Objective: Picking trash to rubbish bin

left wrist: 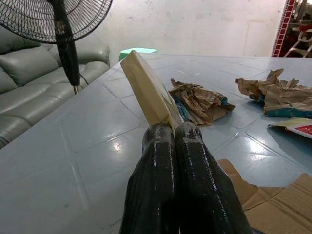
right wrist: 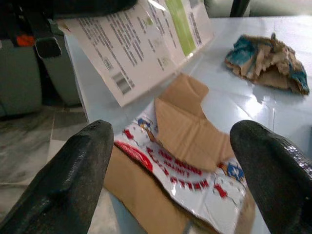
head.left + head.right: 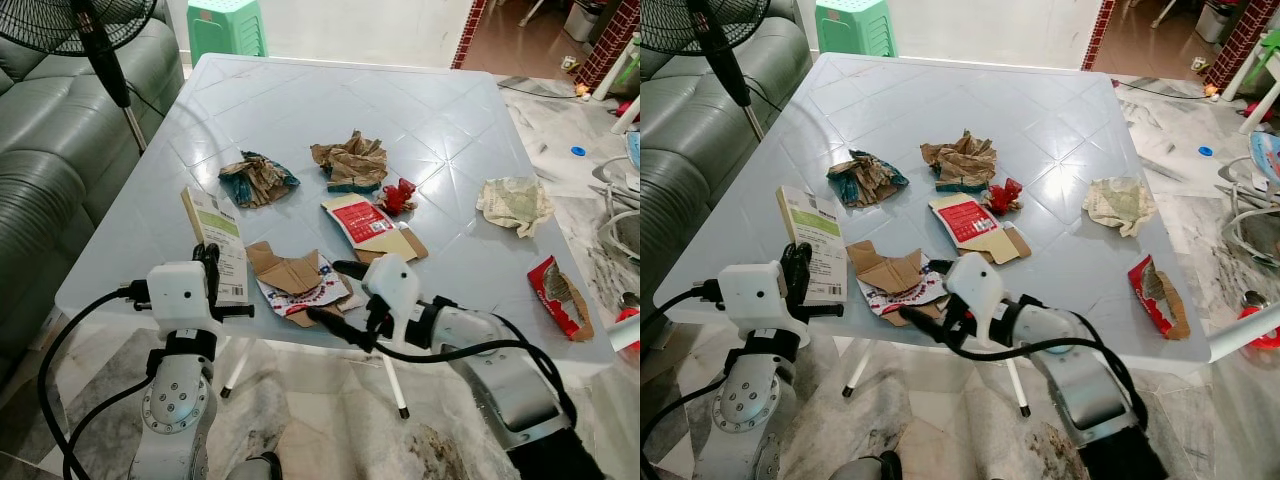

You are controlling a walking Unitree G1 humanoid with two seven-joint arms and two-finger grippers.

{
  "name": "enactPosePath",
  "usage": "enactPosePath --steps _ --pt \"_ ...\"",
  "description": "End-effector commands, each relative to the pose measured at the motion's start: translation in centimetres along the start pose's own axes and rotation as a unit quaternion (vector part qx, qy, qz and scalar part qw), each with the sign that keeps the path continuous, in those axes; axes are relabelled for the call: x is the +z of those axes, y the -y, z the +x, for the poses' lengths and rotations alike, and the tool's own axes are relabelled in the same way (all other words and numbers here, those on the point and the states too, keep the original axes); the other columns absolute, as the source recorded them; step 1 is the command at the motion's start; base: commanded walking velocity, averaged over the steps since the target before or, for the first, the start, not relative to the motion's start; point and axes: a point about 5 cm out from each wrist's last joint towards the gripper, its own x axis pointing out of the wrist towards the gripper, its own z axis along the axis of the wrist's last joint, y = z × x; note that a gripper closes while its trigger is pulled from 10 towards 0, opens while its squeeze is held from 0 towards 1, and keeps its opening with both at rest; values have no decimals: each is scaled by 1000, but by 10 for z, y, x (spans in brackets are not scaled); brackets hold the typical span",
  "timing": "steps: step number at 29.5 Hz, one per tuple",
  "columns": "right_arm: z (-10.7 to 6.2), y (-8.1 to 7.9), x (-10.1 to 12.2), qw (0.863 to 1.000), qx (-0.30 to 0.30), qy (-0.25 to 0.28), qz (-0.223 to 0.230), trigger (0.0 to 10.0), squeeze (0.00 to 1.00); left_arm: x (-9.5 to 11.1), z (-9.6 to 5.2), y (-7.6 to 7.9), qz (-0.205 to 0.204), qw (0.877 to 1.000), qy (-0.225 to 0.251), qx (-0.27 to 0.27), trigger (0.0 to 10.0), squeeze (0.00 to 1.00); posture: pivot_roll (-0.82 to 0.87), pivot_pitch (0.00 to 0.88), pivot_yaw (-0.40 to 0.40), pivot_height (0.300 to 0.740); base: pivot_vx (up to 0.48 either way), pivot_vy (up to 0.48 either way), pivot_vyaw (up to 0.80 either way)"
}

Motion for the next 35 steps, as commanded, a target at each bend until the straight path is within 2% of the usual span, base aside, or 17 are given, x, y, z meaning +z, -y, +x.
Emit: enactPosePath --steps 1,2,6,11,12,14,23,35 --pt "2 -1 2 1000 -2 2 -15 10000 627 0 -1 0 -2 1000 -3 -1 0 0 10 128 -63 740 0 0 0" --pt "10 -5 -1 1000 -10 4 -19 10000 0 0 -1 1 -2 1000 -3 -1 0 0 13 127 -63 740 0 0 0" --pt "20 -9 -12 999 -24 -12 -23 10000 0 0 0 1 -3 1000 -2 -2 0 0 21 124 -61 740 0 0 0" --pt "23 -10 -23 999 -34 -31 -20 10000 0 0 -1 0 -2 1000 -1 -2 0 0 24 123 -63 740 0 0 0" --pt "22 -9 -27 998 -41 -38 -21 0 0 1 -1 0 -1 1000 -1 -1 0 0 25 123 -62 740 0 0 0" --pt "21 -4 -37 996 -61 -60 -25 0 0 1 -1 -1 0 1000 -1 0 0 0 25 124 -67 740 0 0 0" --pt "18 10 -51 990 -98 -94 -41 0 0 0 -2 2 -4 1000 -2 -1 0 0 20 126 -68 740 0 0 0" --pt "15 36 -51 977 -177 -101 -66 0 0 0 -1 1 -3 1000 -2 -1 0 0 21 127 -68 740 0 0 0"
